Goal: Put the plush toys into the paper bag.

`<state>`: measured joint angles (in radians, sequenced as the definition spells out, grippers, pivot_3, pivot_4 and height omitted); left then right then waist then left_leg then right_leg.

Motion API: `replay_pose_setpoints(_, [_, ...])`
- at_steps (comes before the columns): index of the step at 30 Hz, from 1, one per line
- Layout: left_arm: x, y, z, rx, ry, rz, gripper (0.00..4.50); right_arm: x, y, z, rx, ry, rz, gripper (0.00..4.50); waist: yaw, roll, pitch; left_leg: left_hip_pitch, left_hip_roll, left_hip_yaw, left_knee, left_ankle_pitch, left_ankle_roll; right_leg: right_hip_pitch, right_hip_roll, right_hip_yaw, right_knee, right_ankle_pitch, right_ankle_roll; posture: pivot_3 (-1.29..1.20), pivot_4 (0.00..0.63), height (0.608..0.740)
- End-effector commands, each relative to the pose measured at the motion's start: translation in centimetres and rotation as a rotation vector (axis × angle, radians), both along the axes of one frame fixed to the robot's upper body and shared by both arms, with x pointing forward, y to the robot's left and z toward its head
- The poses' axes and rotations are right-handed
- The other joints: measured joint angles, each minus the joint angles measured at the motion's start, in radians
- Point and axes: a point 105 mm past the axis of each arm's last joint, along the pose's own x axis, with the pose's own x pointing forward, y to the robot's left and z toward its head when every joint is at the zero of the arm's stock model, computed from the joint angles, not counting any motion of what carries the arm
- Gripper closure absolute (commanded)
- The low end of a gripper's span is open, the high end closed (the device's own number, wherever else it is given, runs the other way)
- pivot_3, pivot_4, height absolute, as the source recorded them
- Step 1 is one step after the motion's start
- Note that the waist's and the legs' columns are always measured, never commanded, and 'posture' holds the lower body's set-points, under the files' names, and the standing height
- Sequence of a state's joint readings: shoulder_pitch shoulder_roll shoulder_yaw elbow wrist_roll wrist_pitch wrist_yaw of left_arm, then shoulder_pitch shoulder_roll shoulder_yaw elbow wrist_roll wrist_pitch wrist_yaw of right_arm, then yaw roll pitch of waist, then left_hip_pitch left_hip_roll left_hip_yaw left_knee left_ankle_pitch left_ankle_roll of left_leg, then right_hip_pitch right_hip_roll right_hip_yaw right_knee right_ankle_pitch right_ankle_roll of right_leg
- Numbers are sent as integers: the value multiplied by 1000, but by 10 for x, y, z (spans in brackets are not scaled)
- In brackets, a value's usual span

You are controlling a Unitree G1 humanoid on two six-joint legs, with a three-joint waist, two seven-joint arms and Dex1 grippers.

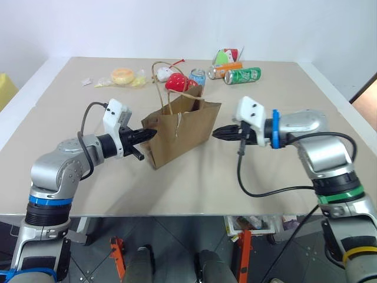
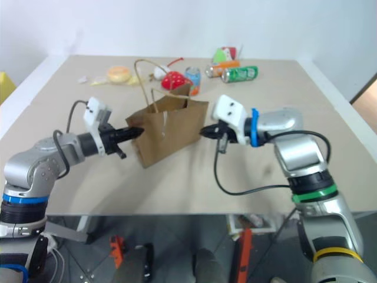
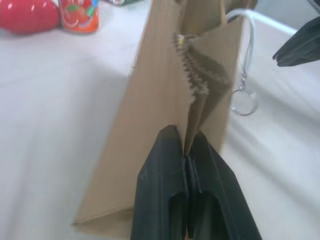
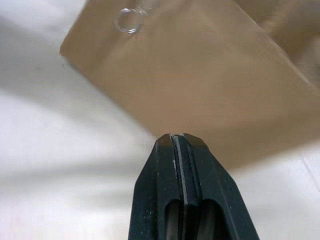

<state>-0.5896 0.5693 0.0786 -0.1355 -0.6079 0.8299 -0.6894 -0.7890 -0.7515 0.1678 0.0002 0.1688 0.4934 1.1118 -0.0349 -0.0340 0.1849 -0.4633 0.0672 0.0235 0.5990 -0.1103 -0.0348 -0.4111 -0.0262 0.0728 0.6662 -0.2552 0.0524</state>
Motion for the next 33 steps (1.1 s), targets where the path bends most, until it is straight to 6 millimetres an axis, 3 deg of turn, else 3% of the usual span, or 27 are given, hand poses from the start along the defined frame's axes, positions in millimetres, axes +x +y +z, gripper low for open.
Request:
replay_pose_setpoints(1, [-11, -11, 31, -50, -154, -163, 4451, -5, -26, 24, 26, -62, -62, 4500, 0, 0, 0, 0, 0, 0, 0, 0, 0, 0, 0, 0, 0, 0, 0, 0, 150, 740])
replay_pose_setpoints(5, [-31, -20, 35, -83, -211, -407, 4451, -9, -62, 28, 32, -54, -162, 4500, 4, 0, 0, 0, -1, 0, 0, 0, 0, 0, -1, 0, 0, -1, -1, 0, 150, 740])
replay_pose_setpoints(11, [-22, -10, 12, -28, -160, -565, 4451, -15, -100, 36, -2, -69, -277, 4500, 3, 0, 0, 0, -1, 1, 0, 0, 0, 0, -1, 0, 0, -2, -4, 0, 150, 740])
replay_pose_setpoints(16, [2, 1, -7, 62, -127, -581, 4451, -22, -99, 38, 0, -70, -279, 4500, 0, 0, 0, 0, -1, 1, 1, 0, 0, 0, -1, 0, 0, -2, -5, 0, 150, 740])
replay_pose_setpoints(23, [1, -3, -13, 43, -98, -648, 4451, -26, -91, 34, -1, -59, -268, 4500, 0, 0, 0, -1, -1, 1, 1, 0, 0, -1, -1, 1, 0, -1, 0, 0, 150, 740])
replay_pose_setpoints(27, [-1, -2, -15, 27, -85, -638, 3167, -26, -88, 31, 5, -48, -259, 4500, 0, 0, 0, -2, -1, 1, 0, 0, 1, -2, 0, 1, 0, -1, 0, 0, 150, 740])
replay_pose_setpoints(33, [-1, 7, 11, -73, -168, -551, 392, -23, -88, 29, 24, -31, -255, 4500, -1, 0, 0, -2, 0, 1, 1, 0, 1, -2, 0, 1, 0, -1, 1, 0, 150, 740])
